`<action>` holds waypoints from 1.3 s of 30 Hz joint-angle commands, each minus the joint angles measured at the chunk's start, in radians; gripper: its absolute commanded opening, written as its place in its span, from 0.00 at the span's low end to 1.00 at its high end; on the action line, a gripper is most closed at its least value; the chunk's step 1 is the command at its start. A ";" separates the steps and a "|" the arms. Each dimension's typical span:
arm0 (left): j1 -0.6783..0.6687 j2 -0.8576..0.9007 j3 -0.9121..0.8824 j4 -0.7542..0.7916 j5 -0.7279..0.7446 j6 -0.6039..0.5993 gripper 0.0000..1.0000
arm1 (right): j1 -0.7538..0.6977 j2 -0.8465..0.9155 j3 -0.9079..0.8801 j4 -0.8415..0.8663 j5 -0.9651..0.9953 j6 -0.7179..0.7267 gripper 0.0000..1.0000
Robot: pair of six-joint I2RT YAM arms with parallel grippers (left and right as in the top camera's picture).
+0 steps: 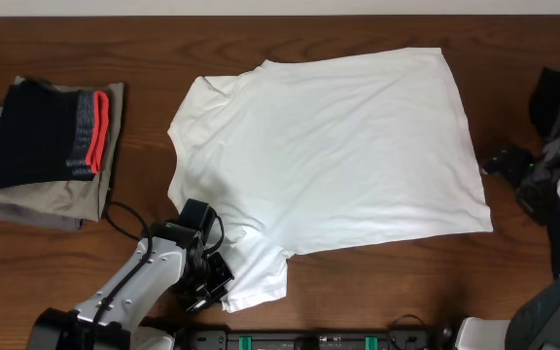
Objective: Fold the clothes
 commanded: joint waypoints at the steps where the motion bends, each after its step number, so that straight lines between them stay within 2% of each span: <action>1: -0.002 0.026 -0.048 0.034 -0.080 0.016 0.06 | -0.044 0.006 0.003 0.002 0.016 0.032 0.99; 3: -0.002 0.026 -0.048 0.034 -0.080 0.016 0.06 | -0.049 0.011 -0.007 0.002 0.016 0.032 0.98; 6: -0.002 0.026 -0.048 0.038 -0.080 0.016 0.06 | -0.050 0.014 -0.046 0.007 -0.010 0.048 0.91; 10: -0.002 0.026 -0.048 0.042 -0.080 0.016 0.06 | -0.051 0.014 -0.134 0.047 -0.060 0.065 0.72; 11: -0.002 0.026 -0.048 0.042 -0.080 0.016 0.06 | -0.051 0.014 -0.156 0.062 -0.071 0.069 0.70; 20: -0.002 0.026 -0.048 0.041 -0.080 0.017 0.06 | -0.053 0.014 -0.326 0.206 -0.103 0.097 0.73; 33: -0.002 0.026 -0.048 0.042 -0.079 0.013 0.06 | -0.053 0.016 -0.382 0.288 -0.027 0.114 0.72; 39: -0.002 0.026 -0.045 0.042 -0.079 0.013 0.06 | -0.053 0.017 -0.386 0.299 -0.028 0.115 0.68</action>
